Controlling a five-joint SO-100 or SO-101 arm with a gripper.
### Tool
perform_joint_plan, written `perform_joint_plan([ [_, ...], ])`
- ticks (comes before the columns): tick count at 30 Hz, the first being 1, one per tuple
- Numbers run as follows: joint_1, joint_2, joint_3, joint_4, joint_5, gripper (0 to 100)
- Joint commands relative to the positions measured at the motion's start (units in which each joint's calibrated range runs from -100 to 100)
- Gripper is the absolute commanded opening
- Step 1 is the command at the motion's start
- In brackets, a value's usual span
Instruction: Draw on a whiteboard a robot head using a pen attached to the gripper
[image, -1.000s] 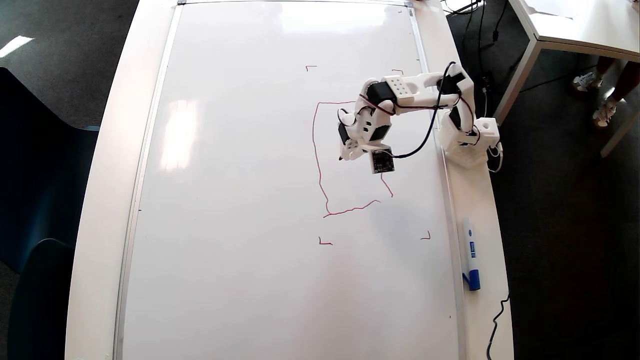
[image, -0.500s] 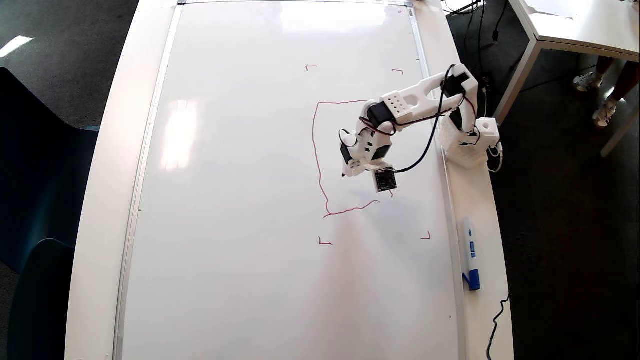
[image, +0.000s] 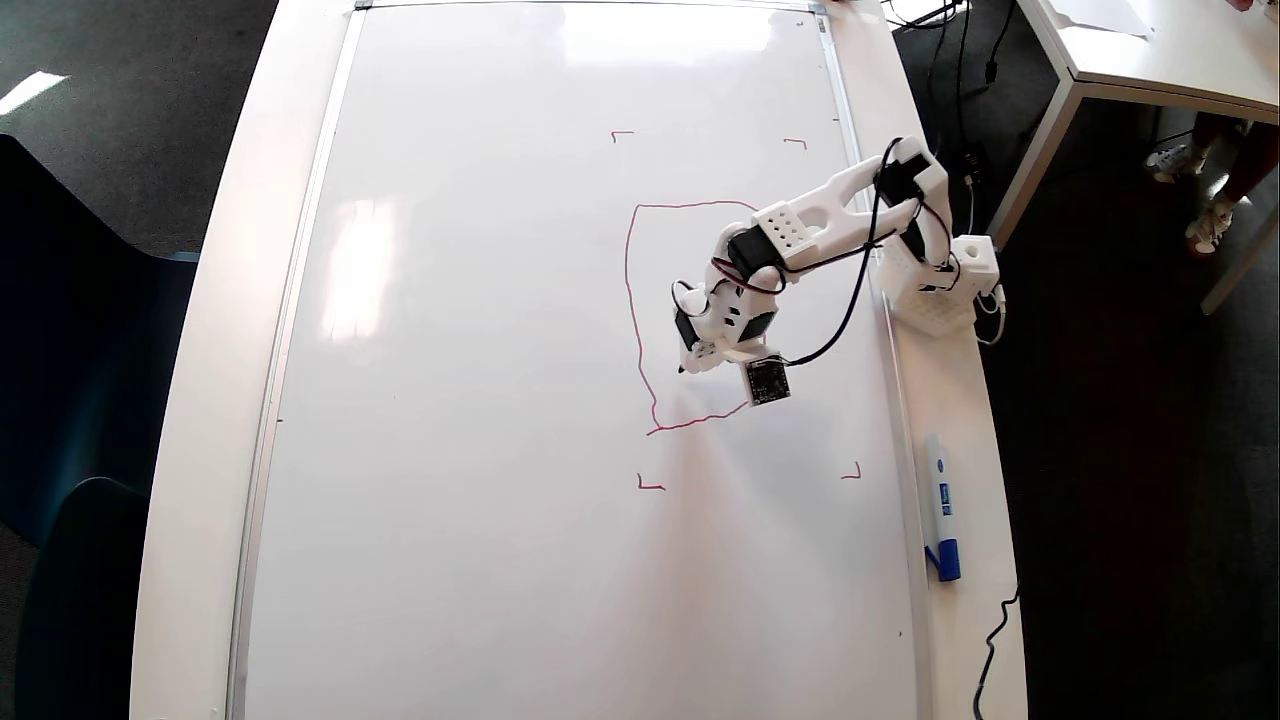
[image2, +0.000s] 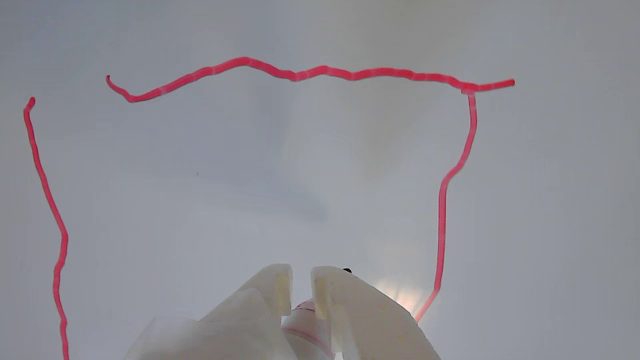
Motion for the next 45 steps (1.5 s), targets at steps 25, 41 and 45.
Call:
perform_joint_plan([
  [25, 2.54, 5.08, -4.38, -2.42, 0.61, 1],
  [41, 6.44, -1.46, 5.70, -0.43, 4.52, 1],
  [45, 6.44, -4.57, 10.14, -0.43, 4.52, 1],
])
